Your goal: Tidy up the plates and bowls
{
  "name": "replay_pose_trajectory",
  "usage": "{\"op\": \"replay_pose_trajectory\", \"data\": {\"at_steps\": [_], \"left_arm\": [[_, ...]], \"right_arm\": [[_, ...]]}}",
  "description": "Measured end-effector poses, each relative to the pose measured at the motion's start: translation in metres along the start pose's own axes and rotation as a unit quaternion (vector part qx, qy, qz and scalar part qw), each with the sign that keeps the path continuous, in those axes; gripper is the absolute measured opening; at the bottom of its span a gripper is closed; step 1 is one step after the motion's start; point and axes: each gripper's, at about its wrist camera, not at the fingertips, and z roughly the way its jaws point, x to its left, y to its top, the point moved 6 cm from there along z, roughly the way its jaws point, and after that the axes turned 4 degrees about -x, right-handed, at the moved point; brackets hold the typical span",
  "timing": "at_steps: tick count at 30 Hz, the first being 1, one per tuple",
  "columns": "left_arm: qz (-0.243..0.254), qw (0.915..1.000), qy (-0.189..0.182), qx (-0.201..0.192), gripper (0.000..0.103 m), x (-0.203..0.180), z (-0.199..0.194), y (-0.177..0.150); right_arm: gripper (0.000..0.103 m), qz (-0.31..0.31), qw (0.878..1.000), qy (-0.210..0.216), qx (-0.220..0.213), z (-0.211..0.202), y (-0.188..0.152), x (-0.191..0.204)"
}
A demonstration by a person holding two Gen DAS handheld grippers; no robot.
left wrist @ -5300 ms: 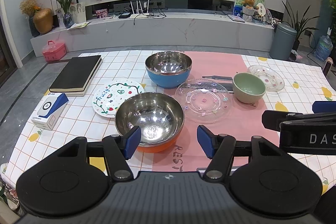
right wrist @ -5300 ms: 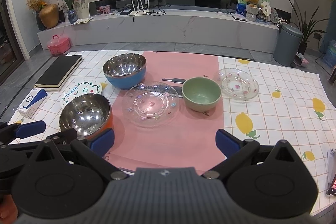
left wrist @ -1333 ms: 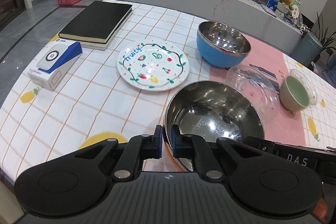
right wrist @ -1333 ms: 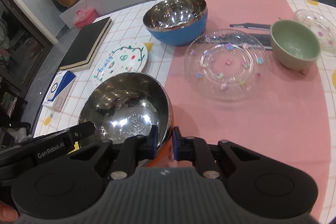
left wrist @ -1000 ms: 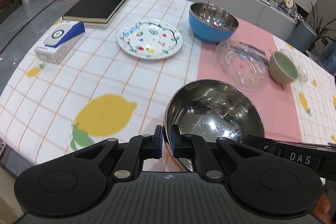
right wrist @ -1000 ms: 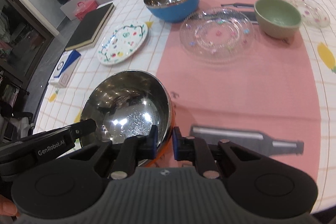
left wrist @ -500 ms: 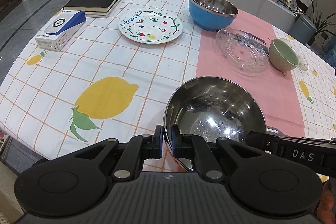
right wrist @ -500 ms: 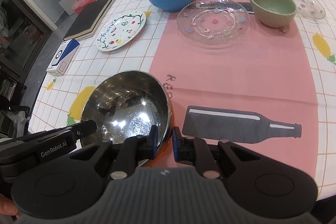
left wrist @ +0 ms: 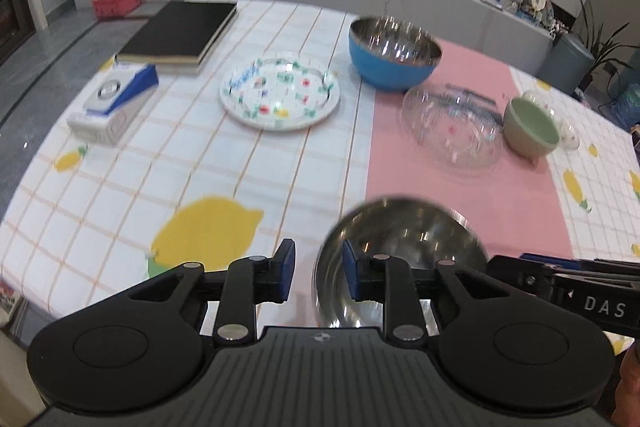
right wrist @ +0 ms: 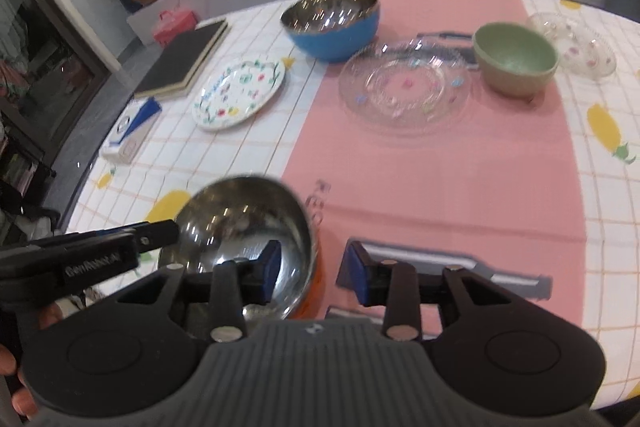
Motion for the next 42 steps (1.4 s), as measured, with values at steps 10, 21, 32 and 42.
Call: {"op": "replay_pose_trajectory", "data": {"at_steps": [10,21,32,42], "left_arm": [[0.026,0.9982,-0.041,-0.036,0.036,-0.03,0.015,0.067],[0.027,0.9982,-0.041,-0.034,0.039,-0.033,0.076,0.15],[0.004,0.9998,-0.02,0.003,0.039,-0.032,0.159,0.181],[-0.024,0.9983,-0.017,0.051,0.037,-0.03,0.199,0.178]], "right_arm": [[0.046,0.038,0.998,-0.041,-0.036,0.006,0.056,-0.051],[0.047,0.026,0.998,-0.028,-0.049,0.065,0.149,-0.046],[0.047,0.036,0.998,-0.051,-0.018,0.143,0.209,-0.048],[0.027,0.051,0.997,-0.053,0.015,0.187,0.21,-0.048]]}}
